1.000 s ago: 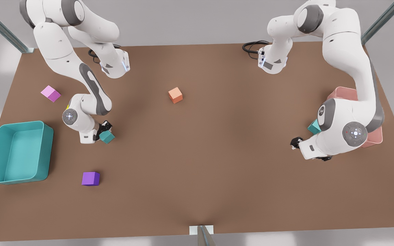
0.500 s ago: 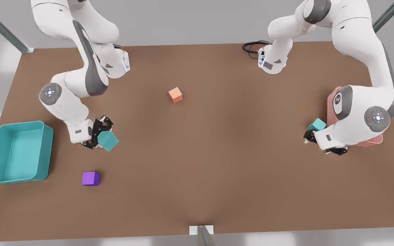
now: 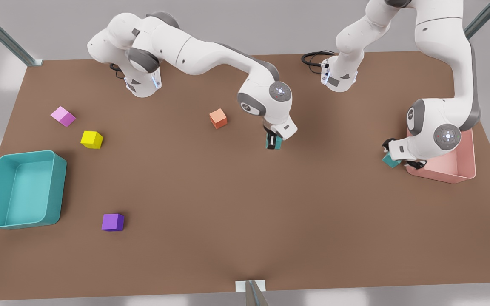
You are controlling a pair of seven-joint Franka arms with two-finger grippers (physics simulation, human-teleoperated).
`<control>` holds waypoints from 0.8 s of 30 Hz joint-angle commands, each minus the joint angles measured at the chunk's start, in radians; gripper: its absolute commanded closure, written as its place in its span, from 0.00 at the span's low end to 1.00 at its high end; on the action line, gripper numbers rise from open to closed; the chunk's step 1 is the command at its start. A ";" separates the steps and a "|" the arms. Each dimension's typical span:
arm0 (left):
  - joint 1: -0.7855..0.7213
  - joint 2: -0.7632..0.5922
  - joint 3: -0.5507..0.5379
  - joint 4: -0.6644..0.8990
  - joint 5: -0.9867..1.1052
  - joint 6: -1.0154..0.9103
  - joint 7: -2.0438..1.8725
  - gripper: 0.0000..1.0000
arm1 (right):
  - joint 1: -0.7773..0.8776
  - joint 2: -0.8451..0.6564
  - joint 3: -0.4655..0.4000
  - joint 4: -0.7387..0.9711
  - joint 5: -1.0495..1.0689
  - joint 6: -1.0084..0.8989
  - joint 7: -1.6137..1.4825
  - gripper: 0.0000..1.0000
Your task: Stack the two blue cubes on top of each other
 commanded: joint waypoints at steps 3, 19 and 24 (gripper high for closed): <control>0.029 -0.010 0.003 -0.099 0.006 0.186 0.174 0.00 | 0.016 0.087 0.004 -0.005 -0.159 0.049 0.648 0.54; 0.185 0.097 0.000 -0.248 0.228 0.463 0.172 0.00 | 0.013 0.216 -0.010 0.018 -0.161 0.311 0.731 0.04; 0.236 0.083 -0.006 -0.277 0.250 0.463 0.185 0.00 | 0.011 0.260 -0.024 0.009 -0.164 0.363 0.737 0.11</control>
